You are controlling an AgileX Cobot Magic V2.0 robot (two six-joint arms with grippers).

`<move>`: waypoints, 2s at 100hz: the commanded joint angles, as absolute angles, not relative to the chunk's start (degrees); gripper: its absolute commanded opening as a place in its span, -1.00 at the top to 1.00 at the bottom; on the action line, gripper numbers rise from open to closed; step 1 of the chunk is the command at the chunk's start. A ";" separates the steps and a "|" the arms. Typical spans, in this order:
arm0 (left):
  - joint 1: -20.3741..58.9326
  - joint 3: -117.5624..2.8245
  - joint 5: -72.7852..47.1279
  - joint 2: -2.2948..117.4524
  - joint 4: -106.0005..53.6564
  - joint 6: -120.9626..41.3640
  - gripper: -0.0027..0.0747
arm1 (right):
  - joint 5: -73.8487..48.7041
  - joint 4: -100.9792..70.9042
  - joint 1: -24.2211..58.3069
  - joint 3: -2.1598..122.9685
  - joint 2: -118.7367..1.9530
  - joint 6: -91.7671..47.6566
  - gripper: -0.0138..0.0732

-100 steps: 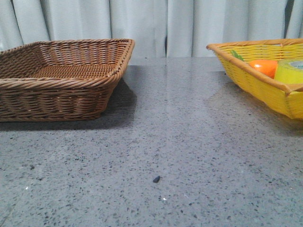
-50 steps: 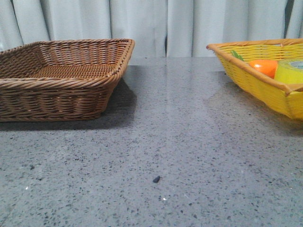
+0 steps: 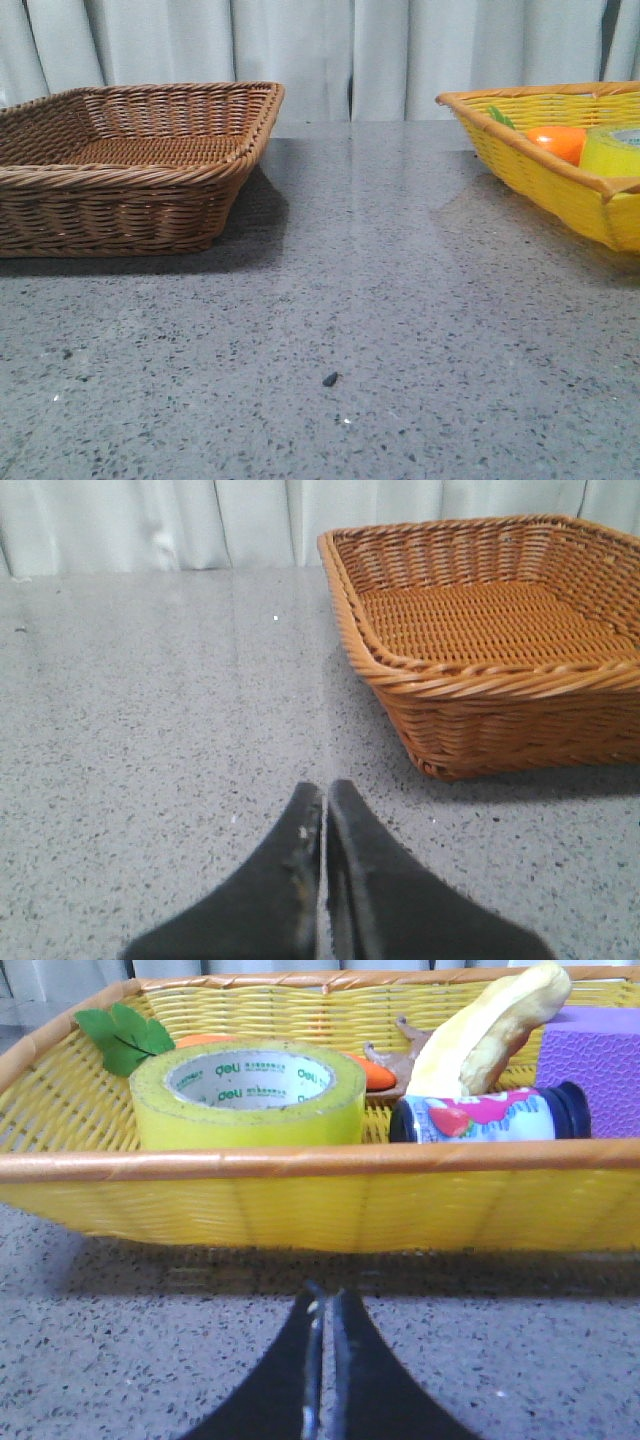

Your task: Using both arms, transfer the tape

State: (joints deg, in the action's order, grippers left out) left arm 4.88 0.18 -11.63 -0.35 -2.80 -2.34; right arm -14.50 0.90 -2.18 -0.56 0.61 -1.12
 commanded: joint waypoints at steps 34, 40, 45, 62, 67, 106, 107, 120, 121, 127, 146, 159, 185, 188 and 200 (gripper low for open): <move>4.72 0.74 -2.89 -2.07 -6.22 -1.82 0.99 | -2.66 1.02 -2.03 -1.74 1.71 -1.55 0.84; 4.72 0.74 -1.59 -2.07 -7.55 -1.82 0.99 | -2.24 1.02 -2.03 -1.74 1.71 -1.55 0.84; 4.72 0.74 -0.96 -2.07 -9.27 -1.82 0.99 | -1.88 1.02 -2.03 -1.74 1.71 -1.55 0.84; 4.72 -0.30 -0.81 -2.07 -10.10 -1.82 0.99 | -2.81 -4.06 -2.03 0.06 1.71 -1.55 0.84; 4.72 -1.03 -1.05 -1.97 -10.10 -1.82 0.99 | -4.27 -5.60 -2.03 1.20 1.71 -1.55 0.84; 4.72 -12.69 -2.71 8.98 -7.74 -1.82 0.99 | -14.74 -5.89 -2.03 16.32 -11.27 -1.55 0.83; 4.72 -12.92 -2.71 9.31 -7.74 -1.82 0.99 | -15.02 -5.89 -2.03 16.63 -11.71 -1.55 0.83; 4.72 -17.00 -2.80 15.27 -7.74 -1.82 0.99 | -18.54 -5.89 -2.03 23.83 -20.93 -1.55 0.83; 4.72 -17.19 -2.80 15.57 -7.74 -1.82 0.99 | -19.22 -5.89 -2.03 24.28 -21.45 -1.55 0.83; 4.72 -18.85 -2.80 18.05 -7.74 -1.82 0.99 | -22.07 -5.89 -2.03 28.33 -26.23 -1.55 0.83; 4.72 -21.54 -2.80 23.49 -7.74 -1.82 0.99 | -32.24 -6.35 -1.85 40.80 -40.07 -1.55 0.66; 4.72 -21.63 -2.80 25.31 -7.74 -1.82 0.99 | -37.31 -7.00 -1.58 48.56 -48.35 -2.18 0.19; 4.72 -21.63 -2.80 26.06 -7.74 -1.82 0.99 | -47.91 -7.08 4.40 61.56 -63.96 -2.29 -0.22; 4.72 -21.63 -2.80 26.06 -7.74 -1.82 0.99 | -49.04 -7.08 5.18 62.66 -66.05 -2.29 -0.22; 4.72 -21.63 -2.80 26.06 -7.74 -1.82 0.99 | -51.15 -7.08 8.05 66.54 -72.56 -2.29 -0.22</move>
